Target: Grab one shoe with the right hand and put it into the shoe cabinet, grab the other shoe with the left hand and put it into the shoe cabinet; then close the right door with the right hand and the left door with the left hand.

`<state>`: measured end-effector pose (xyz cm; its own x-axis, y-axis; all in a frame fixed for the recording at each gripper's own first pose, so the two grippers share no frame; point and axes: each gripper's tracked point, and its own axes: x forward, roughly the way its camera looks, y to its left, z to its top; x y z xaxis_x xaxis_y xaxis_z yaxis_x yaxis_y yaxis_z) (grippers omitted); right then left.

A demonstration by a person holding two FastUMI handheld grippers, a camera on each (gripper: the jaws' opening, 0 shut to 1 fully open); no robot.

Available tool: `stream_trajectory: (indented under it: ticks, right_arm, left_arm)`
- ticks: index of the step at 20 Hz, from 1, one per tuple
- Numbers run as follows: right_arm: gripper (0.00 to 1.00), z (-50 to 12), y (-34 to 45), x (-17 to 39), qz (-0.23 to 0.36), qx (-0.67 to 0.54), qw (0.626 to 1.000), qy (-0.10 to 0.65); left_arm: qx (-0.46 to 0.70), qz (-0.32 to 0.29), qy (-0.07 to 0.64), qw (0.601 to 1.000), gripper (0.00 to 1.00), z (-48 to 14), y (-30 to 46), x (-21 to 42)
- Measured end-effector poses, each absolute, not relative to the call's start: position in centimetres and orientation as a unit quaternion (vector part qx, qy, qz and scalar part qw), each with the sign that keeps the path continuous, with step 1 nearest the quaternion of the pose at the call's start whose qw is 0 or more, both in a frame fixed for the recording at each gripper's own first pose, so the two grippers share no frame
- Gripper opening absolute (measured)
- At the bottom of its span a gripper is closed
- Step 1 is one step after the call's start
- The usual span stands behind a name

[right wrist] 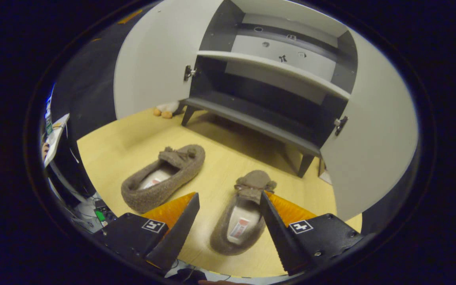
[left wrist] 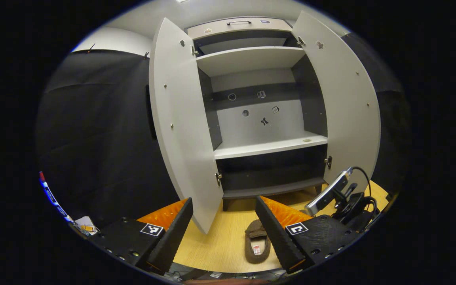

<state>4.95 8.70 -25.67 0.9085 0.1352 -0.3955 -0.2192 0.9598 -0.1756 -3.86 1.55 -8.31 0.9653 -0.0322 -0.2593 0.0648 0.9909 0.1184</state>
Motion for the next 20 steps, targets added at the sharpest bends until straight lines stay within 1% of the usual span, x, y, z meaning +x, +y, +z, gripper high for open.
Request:
stream_trajectory:
  ticks: [3, 5, 6, 8, 9, 10, 12, 13, 14, 15, 17, 20]
  right_arm:
    - [0.96, -28.0, 8.2, 7.2, 0.073, -0.132, 0.966, 0.211]
    - [0.93, -28.7, 8.7, 8.0, 0.078, -0.147, 0.961, 0.22]
    - [0.89, -29.1, 8.9, 8.2, 0.089, -0.152, 0.958, 0.225]
    - [0.75, -31.2, 9.4, 8.1, 0.11, -0.17, 0.941, 0.27]
    - [0.59, -31.1, 9.1, 8.3, 0.109, -0.181, 0.94, 0.268]
    - [0.59, -30.8, 8.9, 8.8, 0.104, -0.186, 0.941, 0.264]
    - [0.4, -30.8, 8.6, 8.7, 0.099, -0.187, 0.94, 0.268]
    - [0.36, -31.1, 7.9, 8.7, 0.091, -0.189, 0.94, 0.268]
    - [0.28, -30.6, 7.4, 8.7, 0.08, -0.191, 0.94, 0.271]
    - [0.15, -30.6, 6.9, 8.5, 0.073, -0.193, 0.94, 0.271]
    - [0.07, -30.4, 6.8, 8.2, 0.082, -0.19, 0.939, 0.274]
    - [0.06, -29.6, 6.5, 7.9, 0.085, -0.192, 0.941, 0.267]
  left_arm:
    - [0.071, -0.015, 0.148, 0.986, 0.96, -9.5, 2.2, -4.6]
    - [0.07, -0.01, 0.155, 0.985, 0.96, -10.0, 2.5, -4.6]
    - [0.07, -0.006, 0.157, 0.985, 0.96, -10.0, 2.7, -4.6]
    - [0.065, -0.003, 0.16, 0.985, 0.96, -10.2, 2.7, -4.4]
    - [0.063, -0.003, 0.16, 0.985, 0.96, -10.2, 2.6, -4.4]
    - [0.064, -0.001, 0.155, 0.986, 0.96, -9.9, 2.5, -4.3]
    - [0.065, -0.002, 0.148, 0.987, 0.96, -9.6, 2.5, -4.1]
    - [0.063, -0.002, 0.15, 0.987, 0.96, -9.8, 2.4, -4.0]
    - [0.062, -0.005, 0.154, 0.986, 0.96, -10.1, 2.2, -4.1]
    - [0.061, -0.006, 0.155, 0.986, 0.96, -10.2, 2.1, -4.1]
    - [0.058, -0.008, 0.156, 0.986, 0.96, -10.2, 1.9, -4.0]
    - [0.059, -0.016, 0.155, 0.986, 0.96, -10.2, 1.4, -4.0]
